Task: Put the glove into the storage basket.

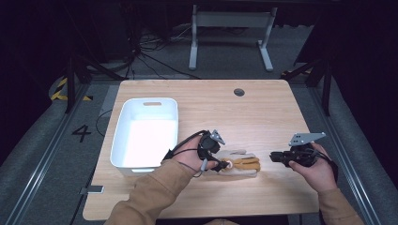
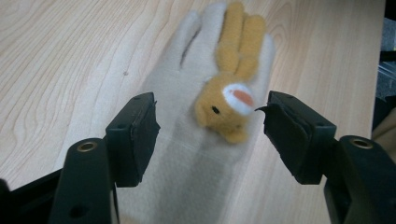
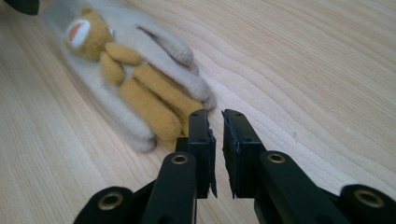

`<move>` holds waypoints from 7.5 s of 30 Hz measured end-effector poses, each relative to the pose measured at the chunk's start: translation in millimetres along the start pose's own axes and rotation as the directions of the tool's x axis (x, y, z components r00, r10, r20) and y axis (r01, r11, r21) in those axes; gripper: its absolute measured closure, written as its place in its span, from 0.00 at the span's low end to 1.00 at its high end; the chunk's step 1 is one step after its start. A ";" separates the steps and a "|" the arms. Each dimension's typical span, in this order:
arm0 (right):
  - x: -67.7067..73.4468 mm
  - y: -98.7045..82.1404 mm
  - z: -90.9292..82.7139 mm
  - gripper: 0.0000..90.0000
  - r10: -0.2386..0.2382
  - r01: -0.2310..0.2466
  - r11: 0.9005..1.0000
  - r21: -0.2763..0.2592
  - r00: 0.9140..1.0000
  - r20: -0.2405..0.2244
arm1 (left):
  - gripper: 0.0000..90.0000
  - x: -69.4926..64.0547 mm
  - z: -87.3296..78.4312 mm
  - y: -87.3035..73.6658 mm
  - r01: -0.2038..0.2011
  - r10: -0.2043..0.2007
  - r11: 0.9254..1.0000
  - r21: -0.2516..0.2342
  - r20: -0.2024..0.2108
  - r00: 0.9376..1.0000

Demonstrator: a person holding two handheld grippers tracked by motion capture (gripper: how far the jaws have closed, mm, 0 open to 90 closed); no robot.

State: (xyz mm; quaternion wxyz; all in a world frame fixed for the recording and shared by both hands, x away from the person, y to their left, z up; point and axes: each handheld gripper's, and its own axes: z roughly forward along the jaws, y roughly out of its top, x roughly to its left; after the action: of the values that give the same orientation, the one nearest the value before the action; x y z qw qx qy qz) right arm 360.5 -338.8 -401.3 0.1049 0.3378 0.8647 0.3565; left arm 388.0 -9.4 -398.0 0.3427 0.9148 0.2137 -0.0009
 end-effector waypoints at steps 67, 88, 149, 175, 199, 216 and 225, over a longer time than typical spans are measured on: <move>-2.9 -4.1 5.9 0.69 0.012 -0.013 0.997 -0.073 1.000 -0.014 | 0.47 -1.3 67.5 -11.2 -0.161 0.163 0.986 0.031 -0.048 0.986; -4.5 -5.5 5.1 0.69 0.027 -0.029 0.996 -0.088 0.999 -0.021 | 0.73 -8.3 64.7 -9.0 -0.106 0.108 0.993 0.054 -0.046 0.993; -43.5 -0.6 47.3 0.73 0.094 -0.094 0.996 0.005 0.995 -0.039 | 0.72 10.7 -125.8 -6.8 0.281 -0.315 0.945 -0.169 -0.224 0.922; -21.8 -10.9 50.2 0.73 -0.024 0.023 1.000 0.021 0.998 0.056 | 0.72 51.9 -183.3 -40.1 0.492 -0.567 0.823 -0.283 -0.365 0.738; -15.6 -17.3 36.4 0.71 -0.019 0.019 1.000 0.004 0.997 0.077 | 0.72 74.8 -180.7 -51.4 0.627 -0.697 0.712 -0.316 -0.426 0.577; -15.8 -19.5 37.7 0.69 -0.013 0.012 1.000 0.009 0.997 0.076 | 0.72 92.3 -159.3 -71.5 0.697 -0.742 0.656 -0.292 -0.423 0.521; -16.4 -21.2 37.7 0.69 -0.008 0.007 1.000 0.014 0.997 0.077 | 0.71 107.3 -140.9 -84.2 0.733 -0.765 0.622 -0.275 -0.413 0.494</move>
State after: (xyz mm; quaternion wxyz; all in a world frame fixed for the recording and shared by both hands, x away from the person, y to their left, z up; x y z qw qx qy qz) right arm 377.9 -340.1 -444.1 0.1373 0.3488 0.8638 0.3367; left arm 432.1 177.6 -358.9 0.2695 0.6870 0.6687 0.0905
